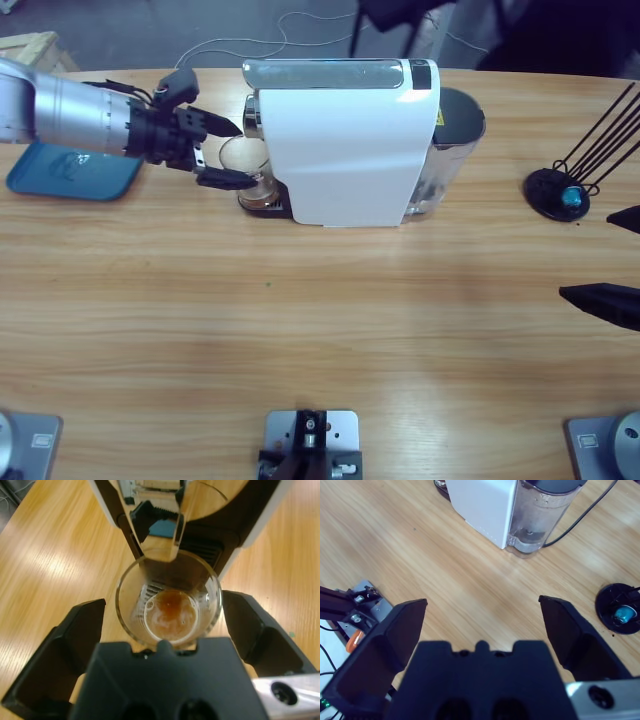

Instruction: Pour coffee

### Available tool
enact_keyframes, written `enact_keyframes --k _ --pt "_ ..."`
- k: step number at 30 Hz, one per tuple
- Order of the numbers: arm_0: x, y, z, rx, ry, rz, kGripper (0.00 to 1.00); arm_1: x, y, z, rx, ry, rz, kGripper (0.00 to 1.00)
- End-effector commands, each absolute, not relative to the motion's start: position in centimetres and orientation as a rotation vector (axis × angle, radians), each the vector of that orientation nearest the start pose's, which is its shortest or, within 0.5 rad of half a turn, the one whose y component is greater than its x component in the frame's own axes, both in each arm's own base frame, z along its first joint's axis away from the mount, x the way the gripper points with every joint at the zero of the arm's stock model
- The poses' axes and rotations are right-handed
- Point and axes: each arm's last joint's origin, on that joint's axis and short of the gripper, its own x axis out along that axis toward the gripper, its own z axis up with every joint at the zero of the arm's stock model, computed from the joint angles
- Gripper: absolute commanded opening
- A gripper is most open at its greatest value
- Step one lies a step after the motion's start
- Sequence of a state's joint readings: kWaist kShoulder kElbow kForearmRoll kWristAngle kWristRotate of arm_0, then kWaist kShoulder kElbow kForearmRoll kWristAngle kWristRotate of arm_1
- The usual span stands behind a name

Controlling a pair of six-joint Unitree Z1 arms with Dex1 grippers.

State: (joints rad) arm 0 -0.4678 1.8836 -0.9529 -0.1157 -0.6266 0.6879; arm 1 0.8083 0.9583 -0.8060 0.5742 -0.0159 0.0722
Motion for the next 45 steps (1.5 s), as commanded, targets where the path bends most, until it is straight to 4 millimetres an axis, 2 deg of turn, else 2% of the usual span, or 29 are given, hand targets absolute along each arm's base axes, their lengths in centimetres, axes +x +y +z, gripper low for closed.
enact_keyframes --k 1,9,10,11,15,16,22,26,30,34,37,39,45 --pt "31.5 -20.0 19.3 0.514 0.535 -1.255 0.982 7.5 7.9 32.5 -0.227 0.726 0.743 1.000" --pt "31.6 -20.7 19.0 0.518 0.530 -1.255 0.982 7.4 7.8 32.6 -0.226 0.721 0.742 1.000" --pt "31.7 -20.8 18.9 0.510 0.533 -1.252 0.974 7.4 7.8 32.6 -0.225 0.720 0.742 1.000" --pt "31.8 -20.9 18.9 0.509 0.530 -1.251 0.918 7.4 7.8 32.6 -0.225 0.719 0.742 1.000" --pt "31.3 -20.7 19.0 0.507 0.529 -1.257 0.107 7.3 7.7 32.6 -0.224 0.714 0.740 1.000" --pt "31.2 -20.5 19.1 0.507 0.529 -1.257 0.002 7.3 7.6 32.6 -0.219 0.715 0.738 1.000" --pt "30.3 -19.7 19.1 0.504 0.545 -1.252 0.000 7.1 7.5 32.6 -0.212 0.707 0.735 1.000" --pt "28.8 -17.4 20.2 0.490 0.545 -1.212 0.000 7.3 7.7 32.7 -0.223 0.713 0.733 1.000" --pt "27.1 -13.0 22.9 0.457 0.532 -1.041 0.000 7.4 7.7 33.6 -0.227 0.679 0.727 1.000" --pt "25.6 -9.0 25.7 0.426 0.538 -0.738 0.000 7.2 7.4 33.6 -0.228 0.671 0.726 1.000" --pt "25.2 -6.0 26.9 0.362 0.558 -0.500 0.000 6.9 7.1 33.4 -0.227 0.668 0.725 1.000" --pt "25.7 -4.6 26.7 0.329 0.593 -0.377 0.000 6.8 6.9 33.3 -0.232 0.677 0.717 1.000" --pt "28.6 -3.2 22.9 0.282 0.732 -0.137 0.000 6.6 6.7 33.7 -0.241 0.700 0.712 1.000"
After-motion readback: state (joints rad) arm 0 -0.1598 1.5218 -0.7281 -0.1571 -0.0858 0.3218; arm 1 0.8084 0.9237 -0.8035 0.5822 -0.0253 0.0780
